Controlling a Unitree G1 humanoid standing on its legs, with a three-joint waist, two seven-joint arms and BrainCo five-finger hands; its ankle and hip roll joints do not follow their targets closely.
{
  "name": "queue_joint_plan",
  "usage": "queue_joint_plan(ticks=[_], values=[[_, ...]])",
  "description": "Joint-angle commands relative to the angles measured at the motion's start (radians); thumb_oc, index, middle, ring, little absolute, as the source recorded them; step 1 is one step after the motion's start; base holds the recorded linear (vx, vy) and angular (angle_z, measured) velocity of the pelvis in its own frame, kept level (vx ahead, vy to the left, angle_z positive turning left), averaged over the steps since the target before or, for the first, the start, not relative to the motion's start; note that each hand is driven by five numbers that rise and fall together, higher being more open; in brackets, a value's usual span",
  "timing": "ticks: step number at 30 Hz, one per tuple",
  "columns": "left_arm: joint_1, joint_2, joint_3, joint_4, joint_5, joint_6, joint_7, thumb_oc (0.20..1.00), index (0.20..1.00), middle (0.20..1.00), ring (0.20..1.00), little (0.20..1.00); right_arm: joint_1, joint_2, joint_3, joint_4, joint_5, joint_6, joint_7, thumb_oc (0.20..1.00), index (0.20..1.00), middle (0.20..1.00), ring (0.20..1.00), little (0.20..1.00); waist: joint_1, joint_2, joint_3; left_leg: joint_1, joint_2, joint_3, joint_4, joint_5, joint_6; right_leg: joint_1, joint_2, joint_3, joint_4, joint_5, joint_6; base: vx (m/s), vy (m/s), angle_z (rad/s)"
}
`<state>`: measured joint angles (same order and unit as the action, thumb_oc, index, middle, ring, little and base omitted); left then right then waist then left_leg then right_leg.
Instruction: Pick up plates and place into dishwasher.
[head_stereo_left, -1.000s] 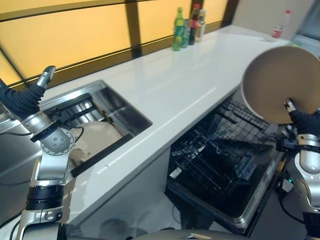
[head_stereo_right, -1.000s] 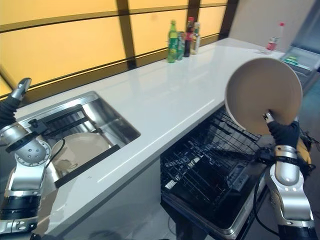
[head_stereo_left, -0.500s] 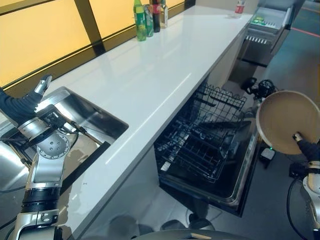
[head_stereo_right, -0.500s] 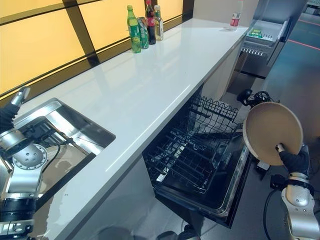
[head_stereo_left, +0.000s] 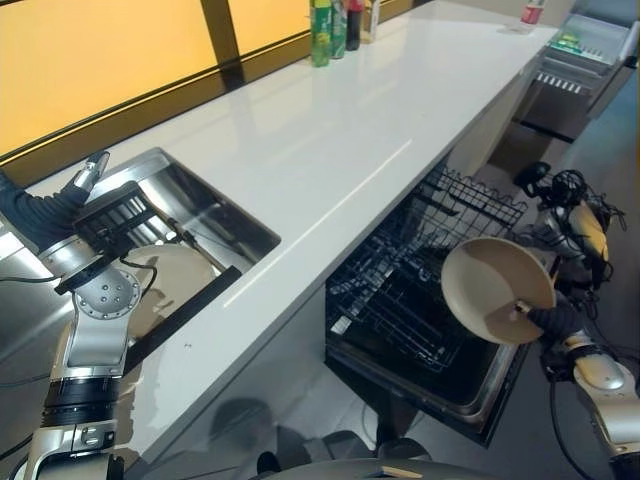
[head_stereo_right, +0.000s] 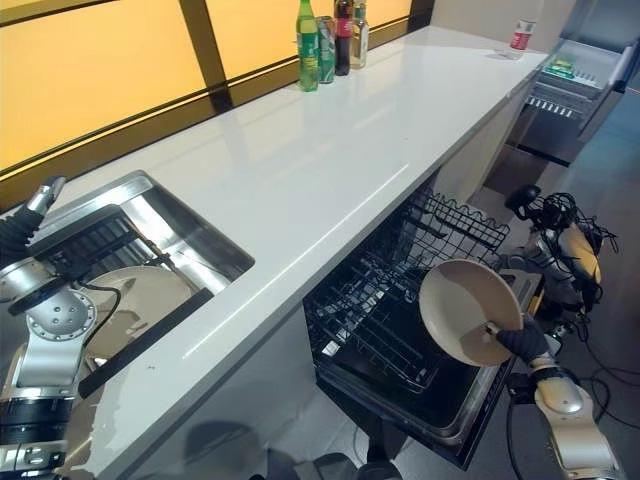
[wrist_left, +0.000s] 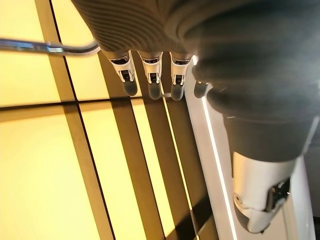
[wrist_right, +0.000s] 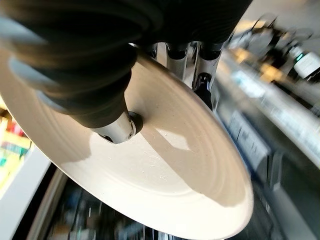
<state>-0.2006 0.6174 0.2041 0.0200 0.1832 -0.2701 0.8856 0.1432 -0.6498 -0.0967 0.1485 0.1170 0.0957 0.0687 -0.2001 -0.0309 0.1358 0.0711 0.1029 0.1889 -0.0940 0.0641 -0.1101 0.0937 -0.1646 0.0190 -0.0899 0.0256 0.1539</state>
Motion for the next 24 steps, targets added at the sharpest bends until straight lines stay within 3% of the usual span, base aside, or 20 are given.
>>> queue_joint_plan(ticks=[1, 9, 17, 24], values=[[-0.094, 0.08, -0.026, 0.032, 0.046, -0.022, 0.004, 1.0, 1.0, 1.0, 1.0, 1.0, -0.137, -0.087, 0.036, 0.055, -0.051, -0.029, 0.011, 0.2, 0.2, 0.2, 0.2, 0.2, 0.047, 0.009, -0.009, -0.018, 0.019, -0.048, 0.014, -0.067, 0.011, -0.107, -0.002, -0.017, 0.07, 0.02, 0.028, -0.07, -0.028, 0.2], [-0.135, 0.114, -0.046, 0.037, 0.034, -0.016, 0.021, 1.0, 1.0, 1.0, 1.0, 1.0, -0.182, -0.094, 0.15, 0.107, -0.105, -0.016, 0.069, 0.2, 0.2, 0.2, 0.2, 0.2, 0.065, 0.021, 0.028, -0.048, 0.016, -0.071, 0.015, -0.052, 0.008, -0.121, -0.01, -0.031, 0.081, 0.016, 0.024, -0.04, -0.007, 0.12], [-0.129, 0.077, -0.063, 0.036, 0.07, -0.023, 0.034, 1.0, 1.0, 1.0, 1.0, 1.0, -0.187, -0.041, 0.26, 0.142, -0.133, -0.033, 0.109, 0.2, 0.2, 0.2, 0.2, 0.2, 0.069, 0.041, 0.035, -0.049, 0.008, -0.083, 0.016, -0.051, 0.01, -0.123, -0.022, -0.029, 0.093, 0.007, 0.026, 0.01, 0.034, 0.05], [-0.139, 0.064, -0.075, 0.034, 0.077, -0.013, 0.036, 1.0, 1.0, 1.0, 1.0, 1.0, -0.17, 0.021, 0.37, 0.155, -0.234, 0.002, 0.133, 0.2, 0.2, 0.2, 0.2, 0.2, 0.068, 0.05, 0.042, -0.047, 0.005, -0.083, 0.016, -0.052, 0.012, -0.121, -0.027, -0.021, 0.103, -0.003, 0.029, -0.01, 0.032, 0.0]])
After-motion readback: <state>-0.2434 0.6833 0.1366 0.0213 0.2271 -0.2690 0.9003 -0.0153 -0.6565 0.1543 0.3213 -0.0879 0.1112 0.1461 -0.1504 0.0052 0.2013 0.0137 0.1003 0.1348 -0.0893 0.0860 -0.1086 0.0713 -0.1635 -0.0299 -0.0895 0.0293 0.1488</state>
